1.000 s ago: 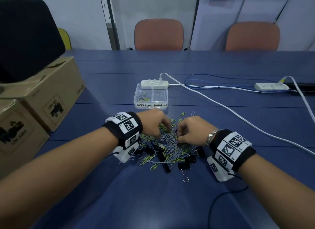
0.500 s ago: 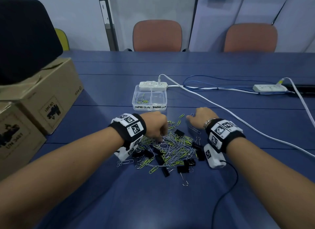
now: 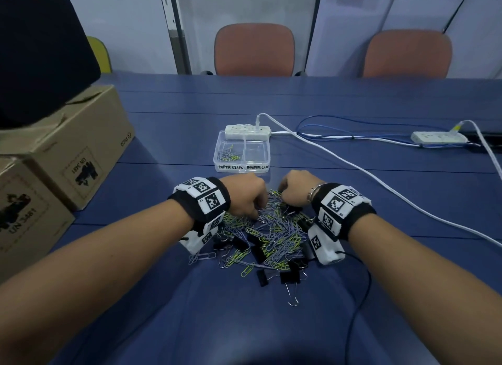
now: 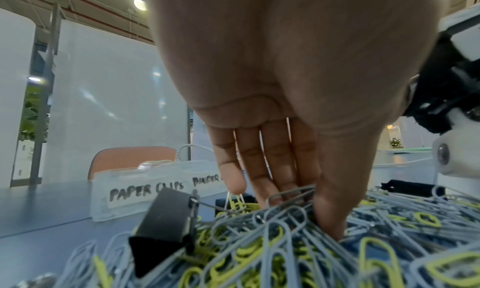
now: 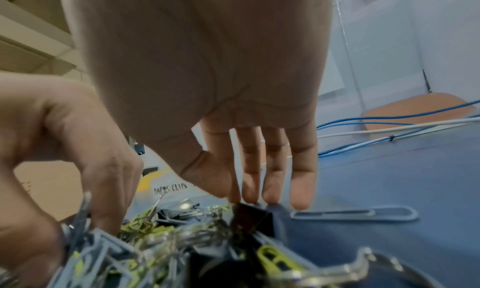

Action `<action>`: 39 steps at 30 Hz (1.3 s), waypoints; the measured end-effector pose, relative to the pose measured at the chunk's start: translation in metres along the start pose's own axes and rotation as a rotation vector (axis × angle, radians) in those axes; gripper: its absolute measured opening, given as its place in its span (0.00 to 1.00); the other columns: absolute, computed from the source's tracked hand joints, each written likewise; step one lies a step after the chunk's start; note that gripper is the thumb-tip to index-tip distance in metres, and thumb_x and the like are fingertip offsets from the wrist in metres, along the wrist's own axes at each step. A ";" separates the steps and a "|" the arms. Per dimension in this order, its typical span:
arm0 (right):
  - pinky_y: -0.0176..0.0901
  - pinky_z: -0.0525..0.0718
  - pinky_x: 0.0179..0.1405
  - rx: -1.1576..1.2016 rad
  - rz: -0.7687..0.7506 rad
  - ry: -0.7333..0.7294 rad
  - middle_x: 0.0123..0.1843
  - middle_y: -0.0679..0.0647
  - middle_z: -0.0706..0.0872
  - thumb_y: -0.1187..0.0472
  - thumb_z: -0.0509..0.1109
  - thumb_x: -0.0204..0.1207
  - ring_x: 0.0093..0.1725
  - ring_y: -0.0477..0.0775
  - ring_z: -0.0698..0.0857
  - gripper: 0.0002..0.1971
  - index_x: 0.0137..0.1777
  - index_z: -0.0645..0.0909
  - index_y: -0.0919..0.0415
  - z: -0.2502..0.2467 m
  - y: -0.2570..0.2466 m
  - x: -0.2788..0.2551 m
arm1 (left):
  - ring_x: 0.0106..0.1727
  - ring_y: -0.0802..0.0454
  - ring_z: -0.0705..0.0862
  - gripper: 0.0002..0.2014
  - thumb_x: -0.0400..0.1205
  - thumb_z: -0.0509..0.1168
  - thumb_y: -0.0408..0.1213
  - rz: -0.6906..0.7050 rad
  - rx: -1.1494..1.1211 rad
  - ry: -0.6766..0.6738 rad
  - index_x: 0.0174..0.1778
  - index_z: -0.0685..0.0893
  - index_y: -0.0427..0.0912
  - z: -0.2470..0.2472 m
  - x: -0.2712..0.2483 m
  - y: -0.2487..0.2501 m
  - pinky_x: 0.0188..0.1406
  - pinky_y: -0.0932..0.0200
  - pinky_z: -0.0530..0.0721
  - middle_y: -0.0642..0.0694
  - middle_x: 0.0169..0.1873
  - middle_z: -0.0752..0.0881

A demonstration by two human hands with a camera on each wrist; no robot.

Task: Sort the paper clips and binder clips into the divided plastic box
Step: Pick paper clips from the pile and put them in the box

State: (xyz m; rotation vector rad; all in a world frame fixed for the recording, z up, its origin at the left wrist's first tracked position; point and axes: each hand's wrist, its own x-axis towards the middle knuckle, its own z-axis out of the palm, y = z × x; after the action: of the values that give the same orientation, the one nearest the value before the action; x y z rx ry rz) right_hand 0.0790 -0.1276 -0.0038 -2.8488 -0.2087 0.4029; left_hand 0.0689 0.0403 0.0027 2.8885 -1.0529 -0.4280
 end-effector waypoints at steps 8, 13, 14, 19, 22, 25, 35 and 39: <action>0.43 0.86 0.42 0.004 -0.006 -0.077 0.49 0.57 0.92 0.58 0.74 0.69 0.49 0.56 0.88 0.12 0.50 0.91 0.60 -0.005 -0.006 -0.010 | 0.46 0.49 0.89 0.11 0.75 0.77 0.41 -0.042 -0.035 -0.002 0.50 0.92 0.41 0.001 -0.007 -0.004 0.49 0.51 0.89 0.47 0.44 0.93; 0.47 0.86 0.44 -0.060 -0.026 -0.096 0.47 0.57 0.91 0.37 0.84 0.58 0.49 0.57 0.88 0.31 0.50 0.89 0.64 0.000 -0.017 -0.011 | 0.49 0.50 0.89 0.12 0.75 0.77 0.39 -0.064 -0.070 -0.025 0.53 0.92 0.42 0.000 -0.009 -0.001 0.49 0.54 0.88 0.47 0.46 0.92; 0.46 0.86 0.44 -0.076 -0.029 -0.087 0.48 0.57 0.91 0.37 0.85 0.57 0.48 0.56 0.88 0.32 0.50 0.89 0.64 0.002 -0.019 -0.012 | 0.49 0.50 0.89 0.13 0.74 0.77 0.39 -0.067 -0.076 -0.028 0.54 0.92 0.42 0.000 -0.010 -0.001 0.48 0.56 0.88 0.48 0.47 0.92; 0.46 0.89 0.46 -0.106 -0.058 -0.049 0.48 0.57 0.92 0.46 0.88 0.57 0.48 0.57 0.89 0.25 0.50 0.91 0.62 0.006 -0.020 -0.015 | 0.48 0.51 0.89 0.17 0.71 0.80 0.42 -0.065 -0.092 -0.028 0.56 0.92 0.43 0.000 -0.014 0.000 0.47 0.59 0.86 0.49 0.47 0.93; 0.42 0.84 0.42 -0.090 -0.069 -0.043 0.48 0.55 0.92 0.51 0.87 0.60 0.46 0.56 0.88 0.19 0.48 0.91 0.59 0.006 -0.019 -0.018 | 0.49 0.50 0.90 0.15 0.73 0.79 0.40 -0.066 -0.082 0.000 0.55 0.92 0.42 0.002 -0.014 0.000 0.49 0.57 0.87 0.47 0.47 0.93; 0.40 0.80 0.39 -0.051 -0.071 -0.043 0.44 0.52 0.89 0.53 0.85 0.64 0.42 0.54 0.85 0.11 0.42 0.89 0.55 0.006 -0.016 -0.021 | 0.47 0.48 0.88 0.11 0.76 0.77 0.40 -0.067 -0.078 0.011 0.51 0.92 0.41 0.002 -0.013 0.000 0.47 0.56 0.86 0.46 0.45 0.93; 0.39 0.79 0.42 0.329 -0.100 0.041 0.35 0.49 0.90 0.55 0.85 0.65 0.38 0.46 0.83 0.06 0.35 0.90 0.51 -0.017 0.004 -0.019 | 0.34 0.58 0.83 0.10 0.73 0.80 0.39 -0.178 -0.315 0.164 0.47 0.92 0.41 -0.020 -0.013 -0.017 0.38 0.64 0.77 0.54 0.32 0.86; 0.46 0.82 0.40 0.497 -0.094 0.024 0.36 0.56 0.89 0.60 0.82 0.70 0.37 0.52 0.82 0.06 0.39 0.91 0.62 -0.029 0.012 -0.015 | 0.35 0.56 0.86 0.07 0.73 0.81 0.37 -0.201 -0.456 0.217 0.43 0.91 0.44 -0.035 -0.018 -0.025 0.43 0.61 0.84 0.51 0.34 0.90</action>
State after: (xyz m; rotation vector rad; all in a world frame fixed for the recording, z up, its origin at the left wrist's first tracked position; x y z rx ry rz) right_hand 0.0743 -0.1486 0.0237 -2.3450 -0.2029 0.3434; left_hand 0.0808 0.0694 0.0371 2.5602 -0.5473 -0.3038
